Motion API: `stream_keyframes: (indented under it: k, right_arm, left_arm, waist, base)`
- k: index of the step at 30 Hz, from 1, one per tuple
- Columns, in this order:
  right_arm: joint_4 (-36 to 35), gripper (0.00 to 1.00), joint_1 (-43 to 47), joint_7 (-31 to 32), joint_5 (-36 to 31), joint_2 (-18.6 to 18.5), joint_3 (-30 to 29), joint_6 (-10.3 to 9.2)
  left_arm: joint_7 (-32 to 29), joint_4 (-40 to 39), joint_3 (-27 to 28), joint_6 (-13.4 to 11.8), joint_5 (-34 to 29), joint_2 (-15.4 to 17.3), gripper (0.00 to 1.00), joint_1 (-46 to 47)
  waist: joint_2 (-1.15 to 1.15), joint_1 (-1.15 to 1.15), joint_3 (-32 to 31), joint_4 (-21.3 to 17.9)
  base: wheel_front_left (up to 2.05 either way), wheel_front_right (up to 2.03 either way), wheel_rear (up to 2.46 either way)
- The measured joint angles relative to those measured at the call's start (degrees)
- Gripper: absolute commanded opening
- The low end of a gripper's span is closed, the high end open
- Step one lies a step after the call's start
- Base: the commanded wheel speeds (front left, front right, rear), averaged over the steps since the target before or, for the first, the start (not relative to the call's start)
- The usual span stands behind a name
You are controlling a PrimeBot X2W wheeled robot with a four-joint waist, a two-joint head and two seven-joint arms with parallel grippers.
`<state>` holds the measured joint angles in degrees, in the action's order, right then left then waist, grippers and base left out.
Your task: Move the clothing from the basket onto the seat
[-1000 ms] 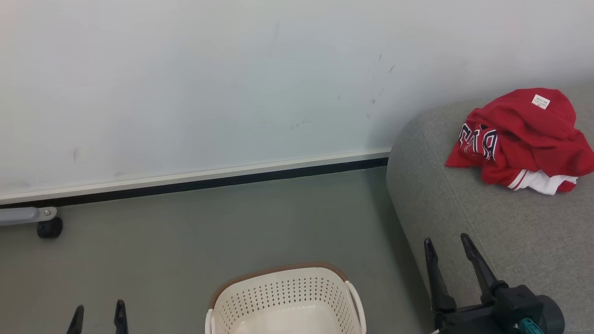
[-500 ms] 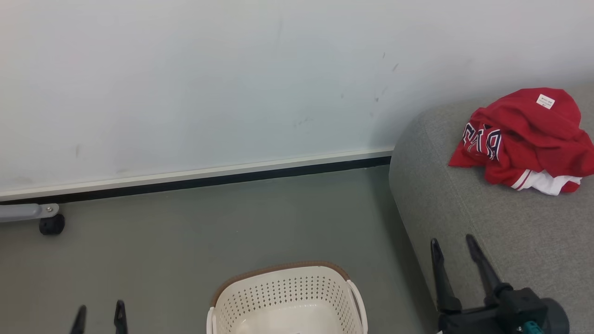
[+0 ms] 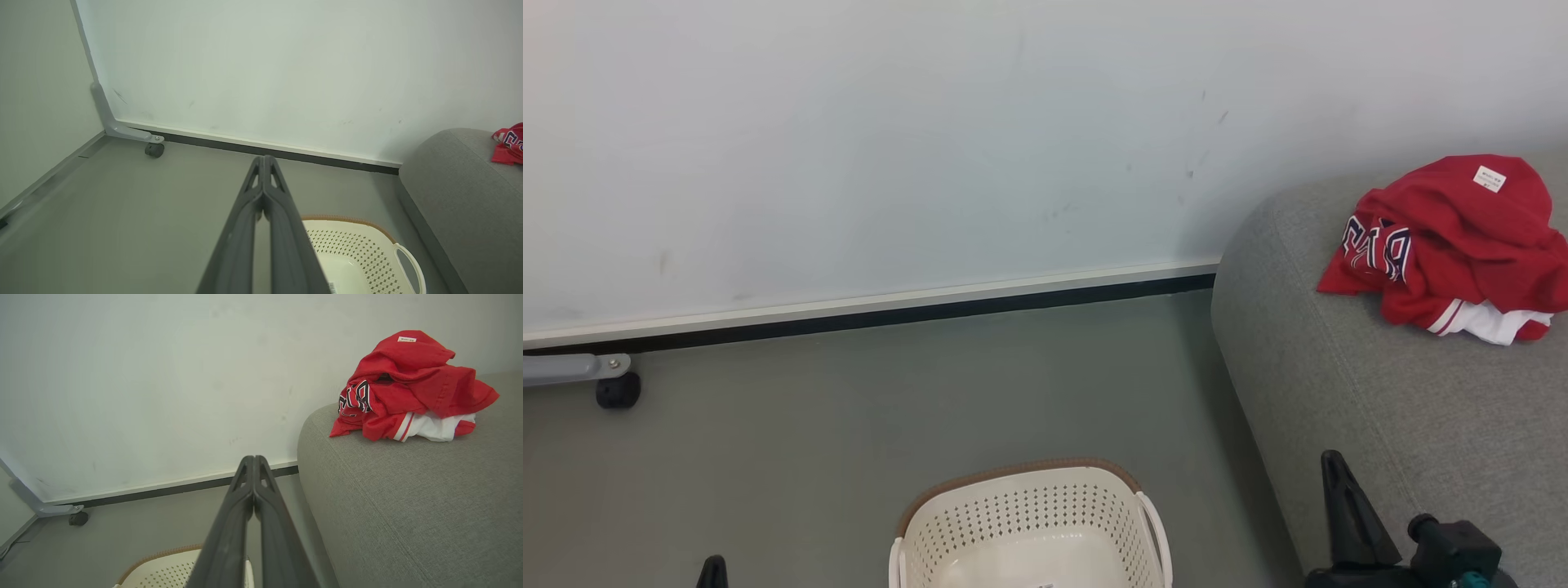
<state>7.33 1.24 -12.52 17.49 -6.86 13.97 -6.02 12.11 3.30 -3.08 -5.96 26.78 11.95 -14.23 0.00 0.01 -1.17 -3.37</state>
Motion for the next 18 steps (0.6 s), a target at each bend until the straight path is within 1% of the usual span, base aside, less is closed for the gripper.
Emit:
stream_keyframes:
  k: [6,18]
  right_arm:
    - [0.5,0.0,-0.6,1.4,5.9,0.3,-1.5,1.01]
    - [2.0,0.0,-0.9,4.4,16.2,0.8,-4.5,2.58]
  left_arm:
    - [-1.5,0.8,0.6,1.0,5.2,-0.8,0.0,1.2]
    - [-4.0,2.7,1.8,2.5,13.5,-1.9,0.0,3.5]
  waist:
    - [0.0,0.0,0.1,0.2]
    - [0.0,0.0,0.3,0.7]
  base:
    - [0.0,0.0,0.0]
    - [0.0,0.0,0.0]
